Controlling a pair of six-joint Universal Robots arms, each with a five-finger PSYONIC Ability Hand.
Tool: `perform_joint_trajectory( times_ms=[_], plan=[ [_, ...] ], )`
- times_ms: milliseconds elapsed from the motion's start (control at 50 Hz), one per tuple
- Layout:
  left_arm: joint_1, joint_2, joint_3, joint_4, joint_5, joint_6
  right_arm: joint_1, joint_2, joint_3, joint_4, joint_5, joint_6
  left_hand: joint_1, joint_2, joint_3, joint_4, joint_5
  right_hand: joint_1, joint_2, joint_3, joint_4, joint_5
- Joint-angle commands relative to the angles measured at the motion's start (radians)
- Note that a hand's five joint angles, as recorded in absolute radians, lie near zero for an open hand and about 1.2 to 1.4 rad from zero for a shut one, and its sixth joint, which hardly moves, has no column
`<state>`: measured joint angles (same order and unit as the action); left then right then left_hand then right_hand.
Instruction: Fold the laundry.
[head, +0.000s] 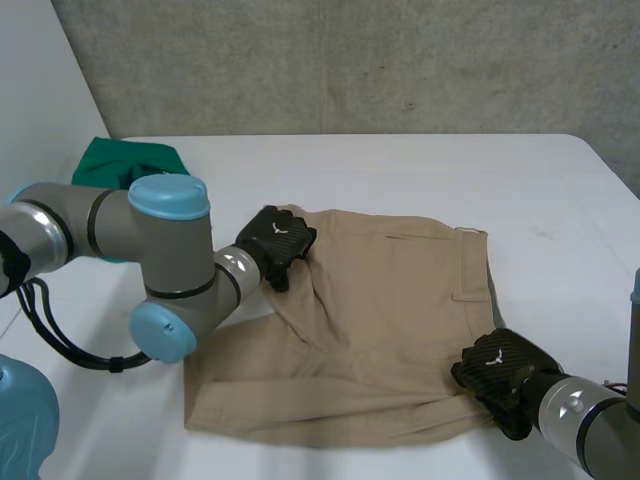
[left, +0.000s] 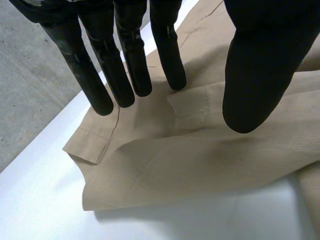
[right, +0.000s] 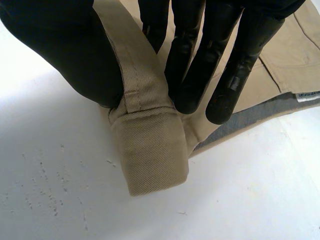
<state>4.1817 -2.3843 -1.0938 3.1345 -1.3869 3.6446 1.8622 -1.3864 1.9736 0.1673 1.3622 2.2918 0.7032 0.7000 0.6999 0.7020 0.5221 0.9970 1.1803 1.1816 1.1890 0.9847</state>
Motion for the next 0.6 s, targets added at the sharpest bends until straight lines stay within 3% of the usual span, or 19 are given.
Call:
perform_joint_trajectory(
  times_ms=[20, 300, 600],
  plan=[
    [0.000, 0.007, -0.017, -0.001, 0.000, 0.000, 0.000, 0.001, 0.001, 0.000, 0.000, 0.000, 0.103, 0.107, 0.107, 0.105, 0.110, 0.399, 0.216, 0.215, 0.207, 0.237],
    [-0.011, -0.016, 0.009, 0.004, 0.005, 0.003, 0.000, 0.001, 0.007, -0.002, 0.000, 0.000, -0.079, -0.075, -0.075, -0.077, -0.072, 0.399, 0.216, 0.215, 0.207, 0.237],
    [-0.012, -0.062, 0.061, 0.003, -0.001, 0.009, -0.011, 0.001, 0.007, -0.002, 0.000, 0.000, 0.100, 0.103, 0.103, 0.101, 0.107, 0.399, 0.216, 0.215, 0.207, 0.237]
  ],
)
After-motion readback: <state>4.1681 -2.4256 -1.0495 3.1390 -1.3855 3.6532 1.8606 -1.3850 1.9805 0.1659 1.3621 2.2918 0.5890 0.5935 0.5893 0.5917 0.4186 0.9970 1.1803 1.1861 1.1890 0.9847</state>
